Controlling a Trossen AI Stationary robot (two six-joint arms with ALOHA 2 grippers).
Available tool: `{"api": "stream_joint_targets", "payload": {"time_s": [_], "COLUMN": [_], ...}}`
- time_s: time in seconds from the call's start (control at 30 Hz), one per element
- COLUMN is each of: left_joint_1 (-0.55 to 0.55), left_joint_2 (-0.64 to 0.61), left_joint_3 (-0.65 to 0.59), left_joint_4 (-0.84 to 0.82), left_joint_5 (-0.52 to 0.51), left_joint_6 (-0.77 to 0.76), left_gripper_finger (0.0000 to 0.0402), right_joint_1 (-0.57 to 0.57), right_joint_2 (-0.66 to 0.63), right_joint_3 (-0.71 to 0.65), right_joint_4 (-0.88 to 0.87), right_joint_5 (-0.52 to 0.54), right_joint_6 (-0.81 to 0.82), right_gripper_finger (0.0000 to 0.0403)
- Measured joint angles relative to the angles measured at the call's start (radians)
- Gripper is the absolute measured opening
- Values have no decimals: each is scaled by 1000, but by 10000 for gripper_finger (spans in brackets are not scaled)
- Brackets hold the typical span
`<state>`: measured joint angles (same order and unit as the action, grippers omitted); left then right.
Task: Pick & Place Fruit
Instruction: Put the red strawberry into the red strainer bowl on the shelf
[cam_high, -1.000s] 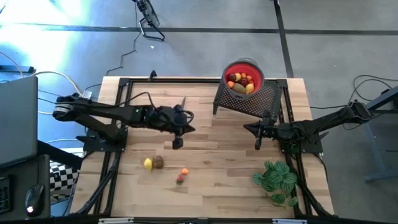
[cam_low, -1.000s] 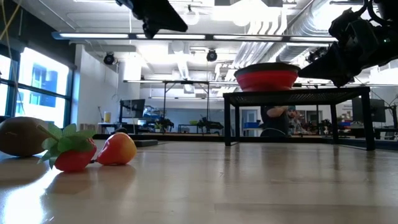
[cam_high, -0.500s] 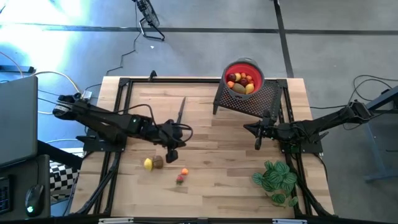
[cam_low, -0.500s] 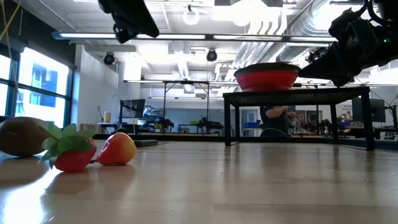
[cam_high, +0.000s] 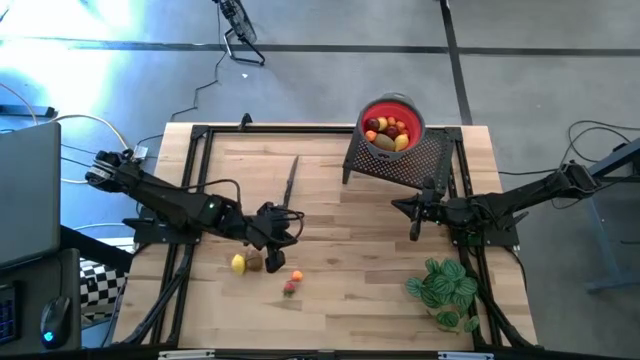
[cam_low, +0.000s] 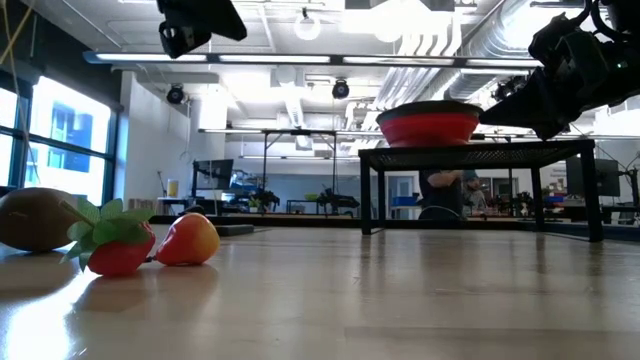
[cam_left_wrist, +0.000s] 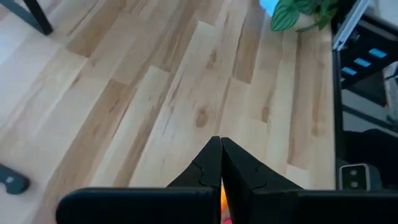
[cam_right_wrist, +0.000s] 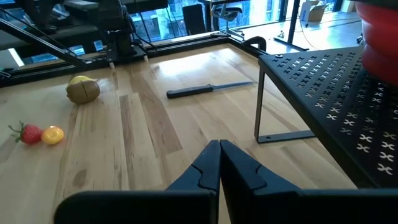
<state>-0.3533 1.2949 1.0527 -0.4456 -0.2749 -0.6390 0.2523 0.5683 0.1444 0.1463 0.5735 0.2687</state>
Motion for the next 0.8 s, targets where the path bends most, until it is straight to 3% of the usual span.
{"api": "stream_joint_targets", "payload": {"time_s": [0.33,0.53,0.8], "left_joint_1": [-50,-102,-134], "left_joint_2": [1,46,144], "left_joint_3": [0,2,1], "left_joint_4": [107,112,103], "left_joint_5": [-42,-106,-110], "left_joint_6": [-7,-92,-211], "left_gripper_finger": [0,0,0], "right_joint_1": [0,0,0], "right_joint_2": [0,0,0], "right_joint_3": [0,0,0], "right_joint_4": [0,-11,-15], "right_joint_5": [0,-1,-1], "right_joint_6": [0,-4,-5], "right_gripper_finger": [3,2,2]}}
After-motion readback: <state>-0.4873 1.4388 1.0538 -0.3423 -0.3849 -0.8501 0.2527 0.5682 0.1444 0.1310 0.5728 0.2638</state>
